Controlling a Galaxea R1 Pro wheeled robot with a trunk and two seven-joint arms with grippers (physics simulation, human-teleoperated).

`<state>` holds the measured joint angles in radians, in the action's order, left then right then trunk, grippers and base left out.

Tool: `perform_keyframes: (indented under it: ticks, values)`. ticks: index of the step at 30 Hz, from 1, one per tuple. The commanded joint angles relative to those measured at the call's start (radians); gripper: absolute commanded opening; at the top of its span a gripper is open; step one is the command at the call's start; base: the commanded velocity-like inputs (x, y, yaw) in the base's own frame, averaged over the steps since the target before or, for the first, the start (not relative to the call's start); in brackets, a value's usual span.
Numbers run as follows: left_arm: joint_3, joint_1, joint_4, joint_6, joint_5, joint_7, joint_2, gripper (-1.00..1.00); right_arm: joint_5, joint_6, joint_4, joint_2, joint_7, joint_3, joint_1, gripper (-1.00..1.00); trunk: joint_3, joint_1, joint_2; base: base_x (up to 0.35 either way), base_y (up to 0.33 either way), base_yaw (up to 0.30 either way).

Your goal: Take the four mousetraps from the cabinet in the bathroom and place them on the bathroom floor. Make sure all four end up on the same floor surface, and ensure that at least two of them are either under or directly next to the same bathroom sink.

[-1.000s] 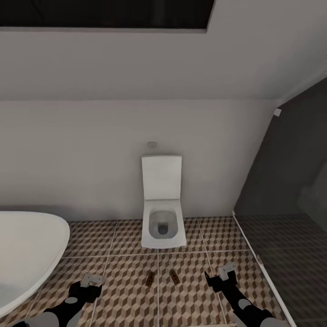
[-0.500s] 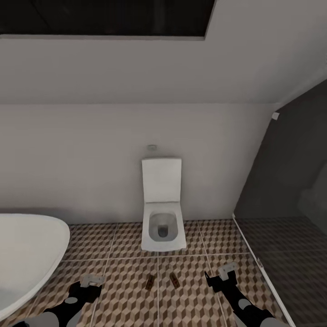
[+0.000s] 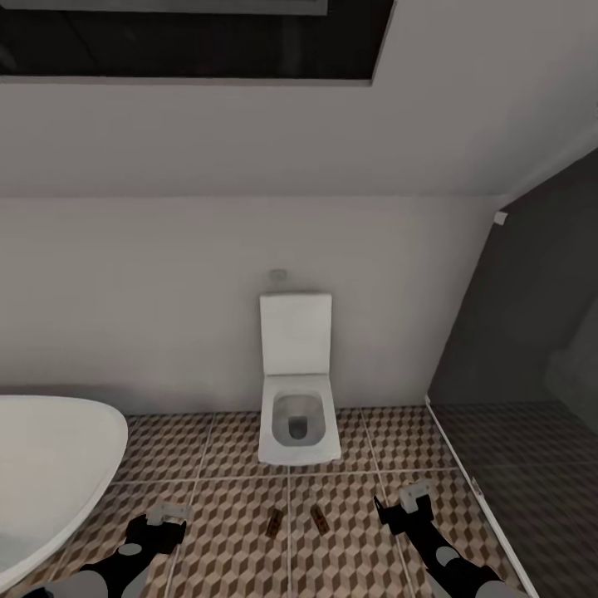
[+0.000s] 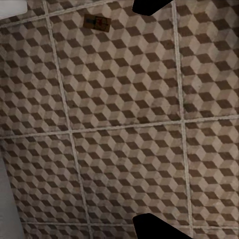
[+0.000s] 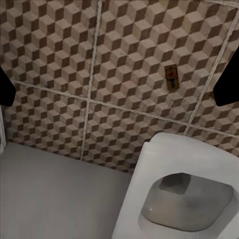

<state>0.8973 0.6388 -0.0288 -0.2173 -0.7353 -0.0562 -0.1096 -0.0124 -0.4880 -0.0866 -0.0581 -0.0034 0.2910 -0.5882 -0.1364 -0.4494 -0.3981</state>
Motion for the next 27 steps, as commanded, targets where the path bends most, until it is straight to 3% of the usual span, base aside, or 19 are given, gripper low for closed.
perform_keyframes:
  ticks: [1, 19, 27]
  values:
    - [0.008, 0.001, -0.002, -0.004, -0.003, -0.002, 0.001, 1.00, -0.001, -0.003, 0.001, 0.000, -0.001, 0.004, -0.001, 1.00, -0.001, -0.001, -0.002, 0.000, 0.000, 0.000]
    - [0.008, 0.001, -0.002, -0.004, -0.002, -0.001, 0.002, 1.00, -0.001, -0.002, 0.002, 0.002, -0.001, 0.004, -0.001, 1.00, 0.020, -0.001, -0.002, 0.000, 0.000, 0.000]
    - [0.008, 0.001, -0.012, -0.004, -0.003, -0.002, 0.040, 1.00, -0.001, -0.001, 0.007, 0.016, 0.000, 0.004, -0.001, 1.00, 0.020, -0.001, -0.002, 0.000, 0.000, 0.000]
